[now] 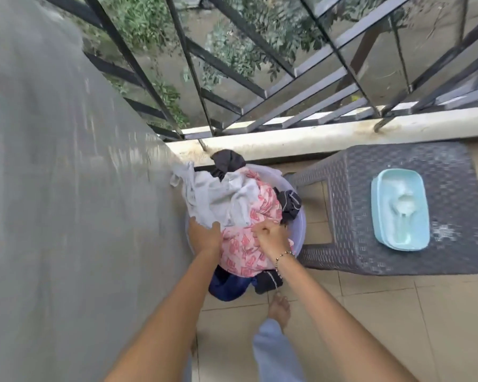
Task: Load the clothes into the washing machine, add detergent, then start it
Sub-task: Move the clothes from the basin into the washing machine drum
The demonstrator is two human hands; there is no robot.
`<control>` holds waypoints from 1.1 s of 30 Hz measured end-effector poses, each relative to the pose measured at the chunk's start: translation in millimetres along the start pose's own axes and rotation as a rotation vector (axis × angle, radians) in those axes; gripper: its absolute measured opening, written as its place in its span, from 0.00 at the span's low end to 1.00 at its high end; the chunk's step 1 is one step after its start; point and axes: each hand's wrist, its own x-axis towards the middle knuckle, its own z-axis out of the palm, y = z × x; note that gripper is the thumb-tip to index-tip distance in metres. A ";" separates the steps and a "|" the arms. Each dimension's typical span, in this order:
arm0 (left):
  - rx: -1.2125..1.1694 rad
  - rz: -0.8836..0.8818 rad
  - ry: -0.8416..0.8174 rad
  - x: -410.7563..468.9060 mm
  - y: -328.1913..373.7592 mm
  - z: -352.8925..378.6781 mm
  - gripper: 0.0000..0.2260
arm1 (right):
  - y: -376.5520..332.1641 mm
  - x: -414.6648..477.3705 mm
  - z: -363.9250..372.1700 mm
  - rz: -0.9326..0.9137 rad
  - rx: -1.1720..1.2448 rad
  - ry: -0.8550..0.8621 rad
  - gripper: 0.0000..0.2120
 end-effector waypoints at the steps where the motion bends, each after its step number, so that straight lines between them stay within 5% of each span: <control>1: 0.071 0.042 -0.004 7.2 -2.3 1.8 0.29 | 4.1 2.6 3.5 -0.003 -0.022 -0.008 0.09; 5: 0.804 0.594 0.014 28.9 -1.6 6.1 0.38 | 16.9 7.5 12.6 0.026 -0.062 -0.043 0.06; 7: 0.930 0.758 0.035 40.8 7.9 11.0 0.41 | 23.0 9.3 12.5 0.040 -0.071 -0.046 0.06; 11: 0.915 0.585 -0.119 58.8 21.2 21.7 0.40 | 31.4 10.9 9.1 0.059 -0.067 -0.043 0.05; 15: 1.139 0.527 -0.195 58.3 14.7 22.0 0.19 | 34.5 8.6 5.8 0.082 -0.044 -0.039 0.05; 18: 0.853 0.505 -0.170 41.5 9.6 22.9 0.12 | 28.9 5.7 2.4 0.099 0.005 -0.037 0.04; 22: 0.196 0.126 -0.244 7.6 14.8 16.4 0.12 | 13.6 2.0 -0.9 0.130 0.175 -0.063 0.13; 27: -0.486 -0.231 -0.447 -40.0 9.3 -1.9 0.14 | -8.5 3.3 -6.3 0.177 0.663 -0.086 0.25; 33: -0.703 -0.476 -0.755 -60.5 13.4 -24.6 0.08 | -15.7 -3.6 -6.9 0.238 0.691 -0.043 0.41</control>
